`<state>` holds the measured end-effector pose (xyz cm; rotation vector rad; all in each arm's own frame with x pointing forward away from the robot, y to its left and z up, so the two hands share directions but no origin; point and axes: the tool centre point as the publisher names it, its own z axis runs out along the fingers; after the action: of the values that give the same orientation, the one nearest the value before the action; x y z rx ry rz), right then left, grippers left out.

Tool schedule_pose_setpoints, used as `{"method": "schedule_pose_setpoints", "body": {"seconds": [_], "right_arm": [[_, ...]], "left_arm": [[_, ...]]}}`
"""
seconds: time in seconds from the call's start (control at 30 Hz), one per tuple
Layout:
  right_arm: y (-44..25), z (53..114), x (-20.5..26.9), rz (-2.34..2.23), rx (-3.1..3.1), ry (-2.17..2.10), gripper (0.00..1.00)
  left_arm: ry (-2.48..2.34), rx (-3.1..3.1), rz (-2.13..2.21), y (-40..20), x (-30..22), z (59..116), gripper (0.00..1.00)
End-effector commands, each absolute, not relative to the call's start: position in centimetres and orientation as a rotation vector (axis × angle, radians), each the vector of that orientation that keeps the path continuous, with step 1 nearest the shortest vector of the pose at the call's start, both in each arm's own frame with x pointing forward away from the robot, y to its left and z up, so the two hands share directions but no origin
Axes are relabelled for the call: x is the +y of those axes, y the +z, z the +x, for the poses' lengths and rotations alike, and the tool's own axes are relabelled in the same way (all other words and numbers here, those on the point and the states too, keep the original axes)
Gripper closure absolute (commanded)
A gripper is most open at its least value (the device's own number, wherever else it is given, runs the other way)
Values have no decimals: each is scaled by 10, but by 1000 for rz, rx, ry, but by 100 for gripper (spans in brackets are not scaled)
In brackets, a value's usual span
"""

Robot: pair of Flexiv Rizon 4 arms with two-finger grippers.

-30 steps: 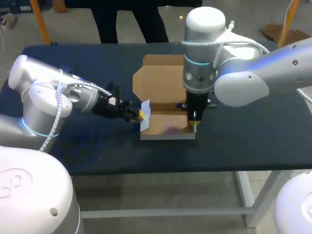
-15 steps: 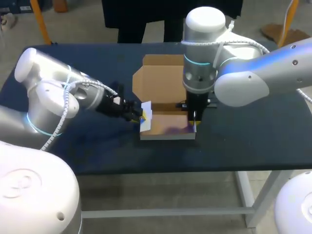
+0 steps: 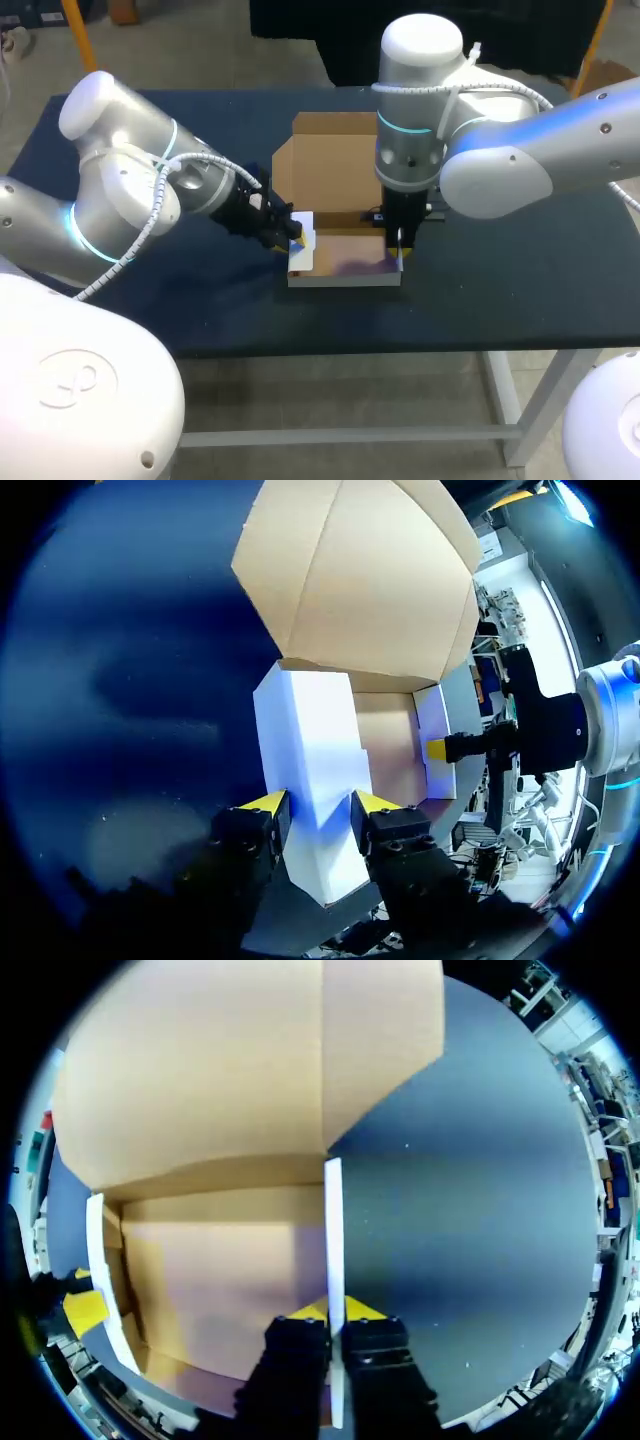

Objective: Assemble the packaging by folding the flat box into shape, placing the metal phone stand inside, and closing the box properly

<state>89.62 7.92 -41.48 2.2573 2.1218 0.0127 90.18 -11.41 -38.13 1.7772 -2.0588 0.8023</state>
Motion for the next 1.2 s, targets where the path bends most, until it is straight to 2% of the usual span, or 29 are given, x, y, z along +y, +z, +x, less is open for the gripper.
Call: {"method": "schedule_pose_setpoints", "body": {"seconds": [0.03, 0.43, 0.93, 1.2], "right_arm": [[-414, 896, 81, 2256, 2123, 8, 100], [-414, 896, 81, 2256, 2123, 8, 100], [-414, 896, 81, 2256, 2123, 8, 100], [-414, 896, 81, 2256, 2123, 8, 100]], "left_arm": [[627, -2142, 1855, -384, -119, 905, 58], [447, -2228, 2003, -393, -122, 907, 61], [246, -2281, 2149, -413, -118, 916, 69], [217, -2293, 2181, -414, -116, 918, 81]]}}
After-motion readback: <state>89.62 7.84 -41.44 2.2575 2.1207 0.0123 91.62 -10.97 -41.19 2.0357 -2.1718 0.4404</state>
